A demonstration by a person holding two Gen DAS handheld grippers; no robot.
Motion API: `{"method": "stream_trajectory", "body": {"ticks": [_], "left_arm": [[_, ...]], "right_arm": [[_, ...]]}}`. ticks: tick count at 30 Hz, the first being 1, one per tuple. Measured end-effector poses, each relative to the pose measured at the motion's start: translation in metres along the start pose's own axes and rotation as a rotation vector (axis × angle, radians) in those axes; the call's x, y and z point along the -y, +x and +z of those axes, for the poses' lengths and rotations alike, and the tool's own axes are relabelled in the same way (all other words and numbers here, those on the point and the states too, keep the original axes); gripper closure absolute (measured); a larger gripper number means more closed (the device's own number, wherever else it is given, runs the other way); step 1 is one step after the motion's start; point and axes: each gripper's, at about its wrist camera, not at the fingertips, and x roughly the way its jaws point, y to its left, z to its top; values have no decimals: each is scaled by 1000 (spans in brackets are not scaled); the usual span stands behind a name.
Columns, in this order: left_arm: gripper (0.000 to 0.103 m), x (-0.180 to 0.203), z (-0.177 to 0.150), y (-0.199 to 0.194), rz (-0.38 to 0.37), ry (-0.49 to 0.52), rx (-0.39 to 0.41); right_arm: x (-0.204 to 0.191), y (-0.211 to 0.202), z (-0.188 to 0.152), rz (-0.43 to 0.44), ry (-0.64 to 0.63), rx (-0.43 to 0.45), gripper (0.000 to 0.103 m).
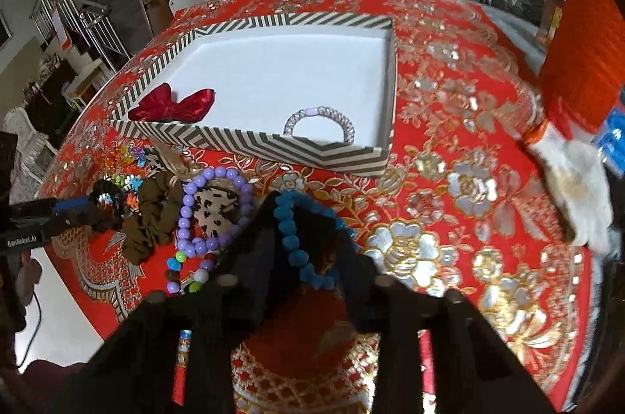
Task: Organize jewelry
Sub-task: 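Grasp the black bead bracelet with the left tool while the right tool grasps the blue bead bracelet, then carry the black bracelet into the tray with the left tool while the right tool releases the blue bracelet there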
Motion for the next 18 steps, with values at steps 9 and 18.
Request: {"method": "stream_trajectory", "body": {"ticks": [9, 18], "left_arm": [[103, -1, 0, -15, -13, 8, 55], [103, 10, 23, -57, -47, 27, 154]], "right_arm": [[9, -33, 6, 13, 39, 133, 92], [16, -56, 17, 61, 80, 201, 92]]}}
